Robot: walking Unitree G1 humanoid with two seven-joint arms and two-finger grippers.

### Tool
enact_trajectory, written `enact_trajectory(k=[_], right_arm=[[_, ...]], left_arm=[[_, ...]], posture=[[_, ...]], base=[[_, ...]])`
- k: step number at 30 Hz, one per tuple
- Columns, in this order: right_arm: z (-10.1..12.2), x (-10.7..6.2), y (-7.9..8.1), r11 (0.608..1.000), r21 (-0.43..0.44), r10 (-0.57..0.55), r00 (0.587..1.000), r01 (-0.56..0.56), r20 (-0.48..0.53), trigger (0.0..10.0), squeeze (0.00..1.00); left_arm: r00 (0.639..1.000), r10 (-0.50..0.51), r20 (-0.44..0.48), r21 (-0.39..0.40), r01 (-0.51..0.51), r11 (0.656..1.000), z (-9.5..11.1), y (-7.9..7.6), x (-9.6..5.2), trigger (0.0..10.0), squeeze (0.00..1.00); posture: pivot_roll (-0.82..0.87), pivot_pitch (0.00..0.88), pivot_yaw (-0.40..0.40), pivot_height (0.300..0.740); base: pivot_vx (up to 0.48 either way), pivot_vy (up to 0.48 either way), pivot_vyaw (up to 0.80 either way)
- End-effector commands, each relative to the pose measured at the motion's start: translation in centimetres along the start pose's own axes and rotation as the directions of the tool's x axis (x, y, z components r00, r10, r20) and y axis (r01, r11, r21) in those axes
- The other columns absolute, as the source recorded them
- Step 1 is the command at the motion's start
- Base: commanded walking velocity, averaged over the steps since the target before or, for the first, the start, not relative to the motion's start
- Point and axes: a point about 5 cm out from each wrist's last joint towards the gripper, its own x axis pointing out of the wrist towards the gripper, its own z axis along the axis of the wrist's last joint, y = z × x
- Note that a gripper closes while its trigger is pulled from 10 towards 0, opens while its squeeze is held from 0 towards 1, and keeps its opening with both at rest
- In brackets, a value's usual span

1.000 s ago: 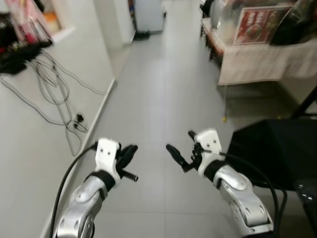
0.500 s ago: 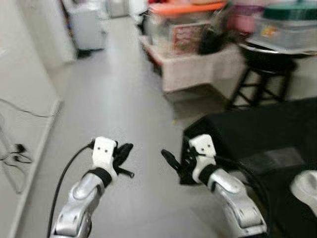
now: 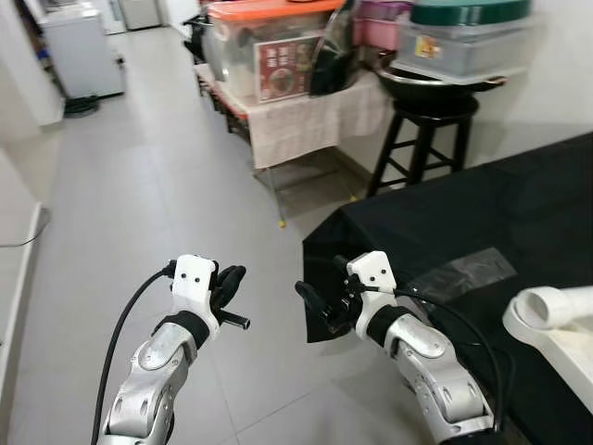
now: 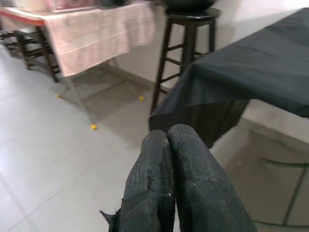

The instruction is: Building children table

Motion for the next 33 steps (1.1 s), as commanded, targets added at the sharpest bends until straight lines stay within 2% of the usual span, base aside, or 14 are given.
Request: enact_trajectory(k=[1,33], right_arm=[[0.23,0.31,0.27,1.000,-0.008,0.018,1.000,-0.018,0.015,10.0,0.00],[0.20,0.48,0.45,0.999,0.032,0.034,0.999,-0.034,0.025,10.0,0.00]], left_arm=[[1.000,0.009,-0.008,0.014,-0.009,1.000,-0.21,0.23,0.01,10.0,0.00],[1.000,0.025,-0.004,0.010,-0.024,1.000,-0.20,0.64,-0.08,10.0,0.00]], posture=[[-0.10,0.000,0.038,0.740],[-0.09,0.000,0.027,0.740]], base=[[0.000,0.000,-0.80],[0.000,0.000,-0.80]])
